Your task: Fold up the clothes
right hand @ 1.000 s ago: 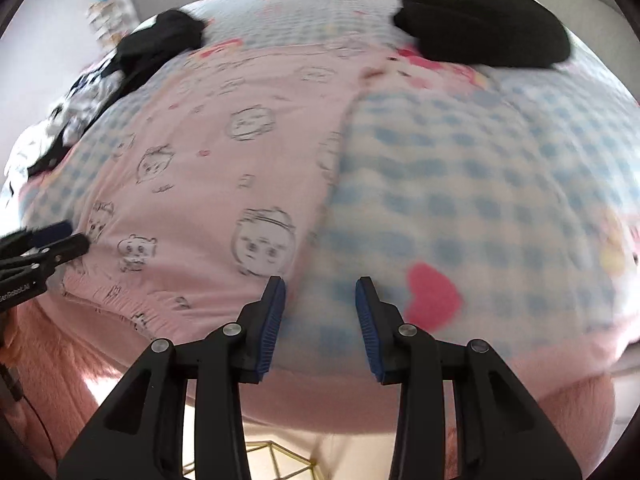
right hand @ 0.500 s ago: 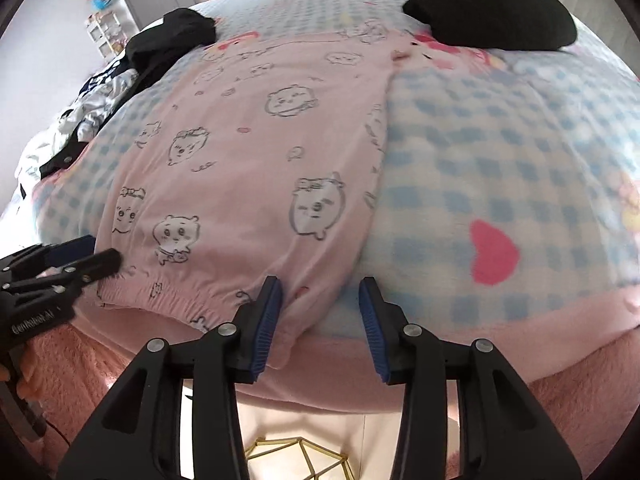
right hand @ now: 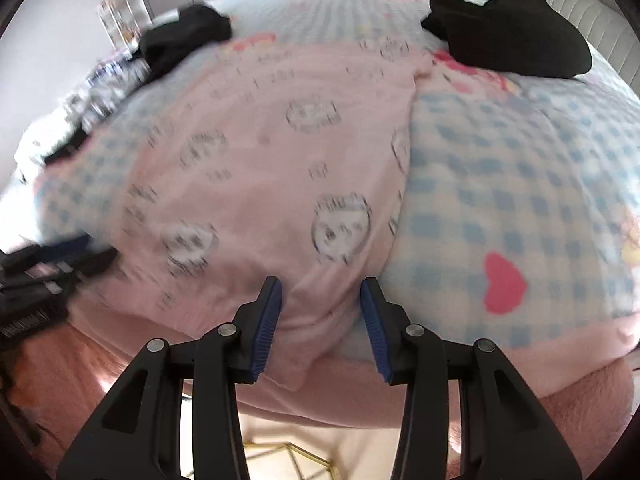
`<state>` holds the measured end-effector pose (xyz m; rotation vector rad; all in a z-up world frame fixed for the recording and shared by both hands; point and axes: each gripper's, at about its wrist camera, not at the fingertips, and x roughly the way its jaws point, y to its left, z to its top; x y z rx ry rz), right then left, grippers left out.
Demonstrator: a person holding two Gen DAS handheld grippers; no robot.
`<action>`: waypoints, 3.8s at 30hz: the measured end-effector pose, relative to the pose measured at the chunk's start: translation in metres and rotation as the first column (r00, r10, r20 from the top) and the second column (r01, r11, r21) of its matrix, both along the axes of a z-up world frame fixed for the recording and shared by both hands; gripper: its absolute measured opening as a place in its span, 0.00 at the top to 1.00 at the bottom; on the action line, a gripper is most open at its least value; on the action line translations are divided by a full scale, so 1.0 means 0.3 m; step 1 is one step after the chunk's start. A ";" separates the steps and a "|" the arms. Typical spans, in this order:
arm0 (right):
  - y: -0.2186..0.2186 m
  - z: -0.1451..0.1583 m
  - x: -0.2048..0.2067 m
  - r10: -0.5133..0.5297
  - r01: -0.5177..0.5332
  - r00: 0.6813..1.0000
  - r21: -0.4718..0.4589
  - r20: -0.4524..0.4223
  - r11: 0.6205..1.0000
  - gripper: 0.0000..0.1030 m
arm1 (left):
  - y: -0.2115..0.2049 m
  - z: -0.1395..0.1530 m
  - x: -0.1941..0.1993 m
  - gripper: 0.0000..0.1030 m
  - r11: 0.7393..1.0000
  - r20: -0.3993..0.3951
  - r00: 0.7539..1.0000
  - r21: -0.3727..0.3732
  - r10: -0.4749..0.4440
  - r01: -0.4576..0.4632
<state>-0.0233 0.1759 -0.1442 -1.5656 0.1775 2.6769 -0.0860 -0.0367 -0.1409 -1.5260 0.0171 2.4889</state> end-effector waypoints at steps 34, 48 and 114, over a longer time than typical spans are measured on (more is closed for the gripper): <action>0.143 0.006 0.096 -0.145 0.128 0.988 -0.232 -0.055 0.964 0.55 | -0.147 -0.036 0.022 0.40 0.965 0.061 0.991 0.224 0.122 -0.133; 0.032 -0.052 0.073 0.001 -0.003 1.000 -0.306 -0.005 0.952 0.57 | -0.051 -0.138 0.059 0.67 0.872 0.201 0.979 0.485 -0.032 -0.071; 0.113 0.009 0.104 -0.059 0.046 0.998 -0.424 -0.017 0.904 0.63 | -0.119 -0.148 0.067 0.64 0.760 0.241 0.970 0.624 0.034 -0.182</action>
